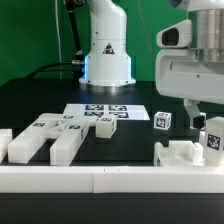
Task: Assemble chair
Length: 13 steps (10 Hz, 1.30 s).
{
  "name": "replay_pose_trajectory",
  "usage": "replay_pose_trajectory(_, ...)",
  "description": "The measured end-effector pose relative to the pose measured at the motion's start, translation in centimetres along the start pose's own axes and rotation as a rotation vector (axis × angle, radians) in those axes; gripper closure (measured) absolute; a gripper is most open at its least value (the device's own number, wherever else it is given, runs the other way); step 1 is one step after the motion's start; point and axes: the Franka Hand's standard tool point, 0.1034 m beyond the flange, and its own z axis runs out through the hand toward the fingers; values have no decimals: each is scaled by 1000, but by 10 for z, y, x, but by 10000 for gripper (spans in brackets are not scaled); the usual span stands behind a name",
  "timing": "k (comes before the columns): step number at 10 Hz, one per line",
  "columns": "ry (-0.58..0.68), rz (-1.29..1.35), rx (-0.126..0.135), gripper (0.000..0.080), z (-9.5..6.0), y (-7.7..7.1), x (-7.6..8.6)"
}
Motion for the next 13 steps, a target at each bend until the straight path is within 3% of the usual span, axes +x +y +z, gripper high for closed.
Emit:
replay_pose_trajectory(1, 0, -21, -1, 234, 0, -1, -1)
replay_pose_trajectory(2, 1, -105, -3, 165, 0, -1, -2)
replay_pose_trajectory(3, 1, -205, -4, 154, 0, -2, -3)
replay_pose_trajectory(8, 10, -656, -12, 151, -1, -3, -2)
replay_pose_trajectory(13, 19, -1080, -38, 151, -2, -4, -2)
